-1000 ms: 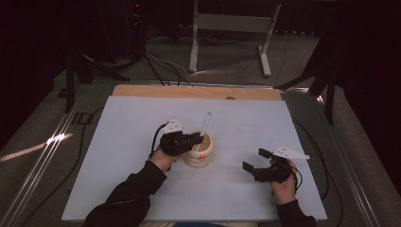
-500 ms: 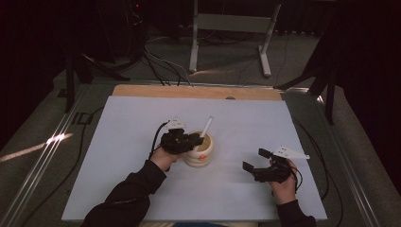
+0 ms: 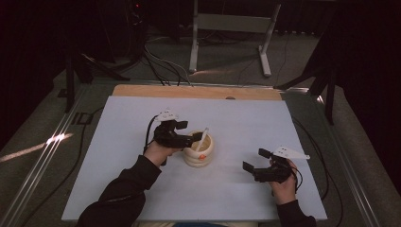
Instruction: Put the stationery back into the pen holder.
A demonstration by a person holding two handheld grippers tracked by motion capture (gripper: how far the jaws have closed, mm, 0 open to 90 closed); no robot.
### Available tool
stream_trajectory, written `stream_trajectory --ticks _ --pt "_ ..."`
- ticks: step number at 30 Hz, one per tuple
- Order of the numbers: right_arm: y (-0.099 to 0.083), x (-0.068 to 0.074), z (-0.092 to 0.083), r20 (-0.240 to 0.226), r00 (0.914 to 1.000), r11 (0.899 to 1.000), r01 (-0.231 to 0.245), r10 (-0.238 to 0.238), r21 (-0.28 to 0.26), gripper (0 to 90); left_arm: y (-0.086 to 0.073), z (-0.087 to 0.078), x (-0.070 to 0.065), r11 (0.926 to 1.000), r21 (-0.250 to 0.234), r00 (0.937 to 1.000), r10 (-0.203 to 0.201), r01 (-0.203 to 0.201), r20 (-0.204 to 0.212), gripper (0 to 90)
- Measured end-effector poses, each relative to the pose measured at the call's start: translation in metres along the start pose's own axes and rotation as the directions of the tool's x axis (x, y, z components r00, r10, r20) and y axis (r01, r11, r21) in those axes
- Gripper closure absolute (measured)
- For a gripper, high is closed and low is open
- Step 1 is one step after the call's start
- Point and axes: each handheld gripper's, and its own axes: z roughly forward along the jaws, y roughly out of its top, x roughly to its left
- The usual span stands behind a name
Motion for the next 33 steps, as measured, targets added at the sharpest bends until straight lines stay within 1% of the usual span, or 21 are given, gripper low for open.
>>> stream_trajectory --ticks 2,3,4,5,7,10,14,16,18,19,22,24,26,28,31,33 --pt "0.000 0.000 0.000 0.000 1.0000 1.000 0.001 -0.001 -0.002 0.0 0.002 -0.004 0.002 1.0000 0.002 0.9999 -0.008 0.008 0.010 8.4" --pt "0.000 0.000 0.000 -0.001 1.0000 1.000 0.003 -0.003 -0.003 0.0 0.003 -0.006 0.003 0.9999 0.008 0.9998 -0.014 0.014 0.014 7.2" --pt "0.000 0.001 0.000 -0.002 1.0000 1.000 0.004 -0.004 -0.005 0.0 0.004 -0.007 0.004 0.9998 0.017 0.9998 -0.008 0.007 0.020 3.4" --pt "0.000 0.001 0.000 -0.002 1.0000 1.000 0.005 -0.005 -0.005 0.0 0.004 -0.009 0.004 0.9998 0.018 0.9999 -0.006 0.006 0.012 1.1" --pt "0.000 0.001 0.000 -0.005 1.0000 1.000 0.006 -0.006 -0.008 0.0 0.005 -0.014 0.006 0.9998 0.017 1.0000 -0.006 0.006 0.007 0.6" --pt "0.000 0.002 0.000 -0.003 0.9999 1.000 0.009 -0.009 -0.004 0.0 0.006 -0.021 0.011 0.9993 0.024 0.9996 -0.029 0.029 0.007 0.1" --pt "0.000 0.003 -0.001 -0.005 0.9998 1.000 0.017 -0.017 -0.010 0.0 0.005 -0.030 0.014 0.9996 0.027 0.9998 -0.012 0.013 -0.012 0.1" --pt "0.000 0.002 -0.001 -0.007 0.9999 1.000 0.013 -0.013 -0.011 0.0 0.003 -0.034 0.017 0.9998 0.017 0.9997 -0.010 0.011 -0.021 0.1" --pt "0.000 0.002 -0.001 -0.009 0.9999 1.000 0.013 -0.013 -0.012 0.0 0.001 -0.039 0.022 0.9998 0.010 0.9994 -0.017 0.018 -0.030 0.1" --pt "0.000 0.001 -0.001 -0.009 0.9999 1.000 0.012 -0.012 -0.011 0.0 0.000 -0.042 0.023 0.9998 -0.003 0.9990 -0.021 0.021 -0.041 0.1" --pt "0.000 0.001 -0.001 -0.009 0.9999 1.000 0.012 -0.012 -0.013 0.0 -0.003 -0.049 0.028 0.9996 -0.006 0.9983 -0.029 0.029 -0.050 0.1" --pt "0.000 0.002 -0.001 -0.010 0.9999 1.000 0.008 -0.008 -0.011 0.0 -0.005 -0.053 0.031 0.9994 -0.001 0.9985 -0.035 0.035 -0.041 0.1" --pt "0.000 0.002 -0.001 -0.011 0.9999 1.000 0.010 -0.010 -0.012 0.0 -0.008 -0.058 0.034 0.9995 -0.003 0.9986 -0.032 0.032 -0.042 0.1" --pt "0.000 0.002 -0.001 -0.013 0.9999 1.000 0.009 -0.009 -0.012 0.0 -0.012 -0.061 0.036 0.9997 0.009 0.9987 -0.024 0.024 -0.045 0.1" --pt "0.000 0.002 0.000 -0.015 0.9999 1.000 0.003 -0.003 -0.010 0.0 -0.017 -0.065 0.038 0.9996 0.024 0.9981 -0.015 0.016 -0.060 0.2" --pt "0.000 0.002 0.000 -0.014 0.9999 1.000 0.002 -0.002 -0.012 0.0 -0.021 -0.067 0.038 0.9995 0.029 0.9970 -0.006 0.008 -0.077 0.2"
